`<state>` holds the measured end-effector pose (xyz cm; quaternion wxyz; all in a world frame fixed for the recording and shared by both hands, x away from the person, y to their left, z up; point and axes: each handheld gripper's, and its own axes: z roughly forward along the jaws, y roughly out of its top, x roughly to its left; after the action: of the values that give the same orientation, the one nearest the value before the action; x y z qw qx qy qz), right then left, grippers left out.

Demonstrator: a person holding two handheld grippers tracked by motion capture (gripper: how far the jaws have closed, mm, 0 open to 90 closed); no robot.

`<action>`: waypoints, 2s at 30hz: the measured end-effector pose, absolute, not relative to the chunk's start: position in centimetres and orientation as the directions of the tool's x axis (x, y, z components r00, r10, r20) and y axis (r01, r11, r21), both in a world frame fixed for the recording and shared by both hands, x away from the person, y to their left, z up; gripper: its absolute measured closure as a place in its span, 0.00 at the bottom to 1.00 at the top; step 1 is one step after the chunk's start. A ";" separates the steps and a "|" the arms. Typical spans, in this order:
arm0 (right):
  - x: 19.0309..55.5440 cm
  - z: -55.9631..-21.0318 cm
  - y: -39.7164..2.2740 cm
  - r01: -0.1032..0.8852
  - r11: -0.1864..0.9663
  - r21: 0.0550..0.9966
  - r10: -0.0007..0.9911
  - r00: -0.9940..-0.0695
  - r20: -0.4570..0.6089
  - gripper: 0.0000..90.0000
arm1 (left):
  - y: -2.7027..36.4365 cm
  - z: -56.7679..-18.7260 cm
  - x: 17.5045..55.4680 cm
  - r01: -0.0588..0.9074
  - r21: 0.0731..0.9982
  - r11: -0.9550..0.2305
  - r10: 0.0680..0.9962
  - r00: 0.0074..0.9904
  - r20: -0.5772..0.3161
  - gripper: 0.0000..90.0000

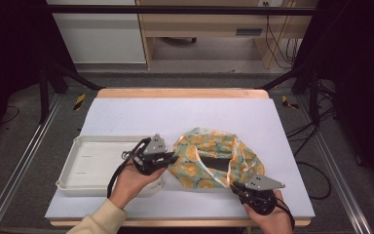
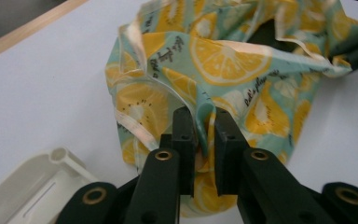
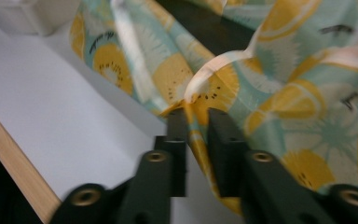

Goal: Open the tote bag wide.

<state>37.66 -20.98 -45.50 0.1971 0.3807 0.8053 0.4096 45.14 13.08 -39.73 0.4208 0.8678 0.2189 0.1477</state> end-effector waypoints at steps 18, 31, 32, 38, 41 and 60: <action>47.6 -39.3 -17.9 0.499 0.355 0.791 0.837 -0.547 -0.030 0.42 | 15.1 -41.1 41.9 0.221 0.819 -0.530 0.476 0.876 0.072 0.96; 42.3 -37.2 -17.9 0.329 0.304 0.894 0.755 -0.656 -0.015 0.97 | 14.2 -39.6 45.1 0.229 0.736 -0.637 0.473 0.870 0.138 0.98; 41.5 -37.1 -17.9 0.306 0.304 0.902 0.736 -0.676 -0.019 0.97 | 13.9 -39.3 45.6 0.223 0.734 -0.641 0.474 0.867 0.151 0.98; 37.8 -38.4 -16.6 0.257 0.333 0.907 0.632 -0.775 -0.013 0.98 | 12.0 -37.7 48.4 0.207 0.739 -0.641 0.523 0.823 0.223 0.98; 37.2 -40.0 -16.1 0.272 0.389 0.880 0.606 -0.795 -0.022 0.99 | 11.6 -37.1 49.5 0.217 0.760 -0.613 0.555 0.803 0.219 0.98; 38.1 -45.4 -18.7 0.434 0.568 0.699 0.705 -0.695 -0.141 1.00 | 14.6 -35.4 48.9 0.180 0.892 -0.415 0.669 0.725 0.165 0.99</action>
<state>38.10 -18.72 -45.43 0.2074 0.3309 0.8608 0.3264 48.91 14.59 -35.40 0.4712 0.8002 0.2652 0.2595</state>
